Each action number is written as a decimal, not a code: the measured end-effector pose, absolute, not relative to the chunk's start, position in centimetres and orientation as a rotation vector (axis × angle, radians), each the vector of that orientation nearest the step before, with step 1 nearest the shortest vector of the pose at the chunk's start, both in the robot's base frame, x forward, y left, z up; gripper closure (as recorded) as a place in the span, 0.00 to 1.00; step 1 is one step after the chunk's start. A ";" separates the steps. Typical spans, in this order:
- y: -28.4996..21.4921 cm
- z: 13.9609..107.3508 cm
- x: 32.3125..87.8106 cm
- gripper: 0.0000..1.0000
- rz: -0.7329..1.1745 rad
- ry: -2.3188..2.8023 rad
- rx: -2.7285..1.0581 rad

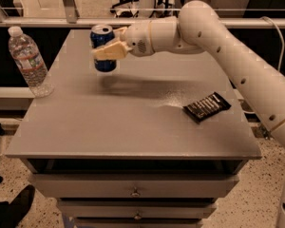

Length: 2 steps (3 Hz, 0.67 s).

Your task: Move pepsi can near water bottle

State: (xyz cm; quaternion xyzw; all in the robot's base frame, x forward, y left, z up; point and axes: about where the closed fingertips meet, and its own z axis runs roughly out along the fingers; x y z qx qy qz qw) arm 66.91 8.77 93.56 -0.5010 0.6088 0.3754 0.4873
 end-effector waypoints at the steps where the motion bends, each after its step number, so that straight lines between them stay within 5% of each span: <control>1: 13.1 94.0 63.8 1.00 0.957 1.352 -1.332; 2: 15.2 93.8 63.2 1.00 0.954 1.302 -1.376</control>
Offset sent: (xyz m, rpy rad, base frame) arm -0.0425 0.0849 0.0000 0.0091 -0.1529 0.2094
